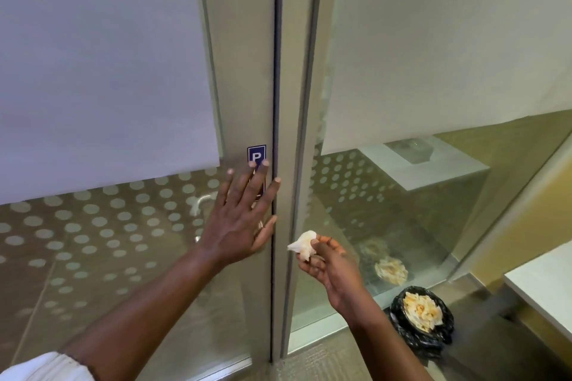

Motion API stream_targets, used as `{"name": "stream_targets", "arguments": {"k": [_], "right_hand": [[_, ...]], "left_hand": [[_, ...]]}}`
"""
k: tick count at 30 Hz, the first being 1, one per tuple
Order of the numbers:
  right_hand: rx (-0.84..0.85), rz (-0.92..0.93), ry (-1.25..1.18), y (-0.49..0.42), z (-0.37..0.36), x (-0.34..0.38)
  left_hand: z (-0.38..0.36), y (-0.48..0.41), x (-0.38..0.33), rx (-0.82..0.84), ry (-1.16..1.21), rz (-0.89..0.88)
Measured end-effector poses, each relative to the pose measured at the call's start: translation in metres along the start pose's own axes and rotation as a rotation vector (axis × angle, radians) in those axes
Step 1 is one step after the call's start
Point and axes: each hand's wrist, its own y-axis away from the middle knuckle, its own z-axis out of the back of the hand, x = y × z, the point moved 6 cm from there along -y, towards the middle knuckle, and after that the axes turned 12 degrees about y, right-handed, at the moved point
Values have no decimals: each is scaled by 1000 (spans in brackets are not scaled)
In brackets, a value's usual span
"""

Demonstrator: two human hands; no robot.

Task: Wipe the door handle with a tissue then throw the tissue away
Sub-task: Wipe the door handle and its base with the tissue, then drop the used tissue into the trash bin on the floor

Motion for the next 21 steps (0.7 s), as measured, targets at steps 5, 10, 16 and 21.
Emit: {"name": "stream_targets", "arguments": {"k": [5,10,16,21], "right_hand": [[-21,73,42,7,51,25],[-69,161,125,8,115,52],[-127,197,289,3,203,75],[-204,223,351,0,276,97]], "left_hand": [[-32,-14,-59,63,71,-5],[-66,-34,-114,140,108,-12],[-108,-62,-181,215,168,30],[-145,-91,-236,257,228,48]]}}
